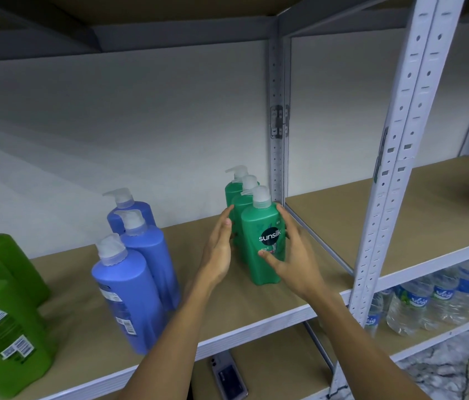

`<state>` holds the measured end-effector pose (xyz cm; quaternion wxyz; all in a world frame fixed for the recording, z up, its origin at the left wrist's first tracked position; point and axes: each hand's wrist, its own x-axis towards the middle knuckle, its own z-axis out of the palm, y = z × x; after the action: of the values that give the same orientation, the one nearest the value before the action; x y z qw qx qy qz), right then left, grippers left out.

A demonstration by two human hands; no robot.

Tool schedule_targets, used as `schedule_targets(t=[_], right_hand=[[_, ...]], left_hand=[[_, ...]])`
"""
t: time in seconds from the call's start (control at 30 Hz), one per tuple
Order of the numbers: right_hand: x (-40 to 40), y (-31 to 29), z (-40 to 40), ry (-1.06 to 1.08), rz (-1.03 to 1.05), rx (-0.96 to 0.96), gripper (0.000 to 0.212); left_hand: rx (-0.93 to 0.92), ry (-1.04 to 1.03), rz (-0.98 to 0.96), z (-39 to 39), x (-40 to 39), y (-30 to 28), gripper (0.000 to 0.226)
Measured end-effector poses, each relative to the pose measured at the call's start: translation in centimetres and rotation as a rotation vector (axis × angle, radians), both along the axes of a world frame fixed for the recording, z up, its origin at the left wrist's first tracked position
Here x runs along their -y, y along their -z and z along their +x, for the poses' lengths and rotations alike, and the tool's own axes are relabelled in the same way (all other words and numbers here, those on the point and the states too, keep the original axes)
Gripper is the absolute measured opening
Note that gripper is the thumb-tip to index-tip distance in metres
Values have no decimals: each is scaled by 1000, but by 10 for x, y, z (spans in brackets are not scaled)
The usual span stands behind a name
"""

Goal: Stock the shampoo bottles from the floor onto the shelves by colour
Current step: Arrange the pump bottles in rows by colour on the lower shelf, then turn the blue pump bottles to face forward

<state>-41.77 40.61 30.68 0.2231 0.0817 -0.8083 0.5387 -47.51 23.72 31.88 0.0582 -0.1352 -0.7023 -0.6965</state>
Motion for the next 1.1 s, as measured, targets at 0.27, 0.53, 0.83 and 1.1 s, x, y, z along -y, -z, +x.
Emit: schedule_targets(t=[0.27,0.53,0.83,1.1], right_hand=[[11,-17,22,150,156,-18,84],[51,-29,69,174,103,-185,66],[127,-46,114,-45,-2,-123,65],[179,-54,109,-189,44,-107,67]], left_hand=[[-129,-75,-254,49,16,-13,35],[-333,-124,-409,117,49,-34,34],[-429,-353,-303,185,128,-37,19],[-393,-497,-309,203,195,-35,37]])
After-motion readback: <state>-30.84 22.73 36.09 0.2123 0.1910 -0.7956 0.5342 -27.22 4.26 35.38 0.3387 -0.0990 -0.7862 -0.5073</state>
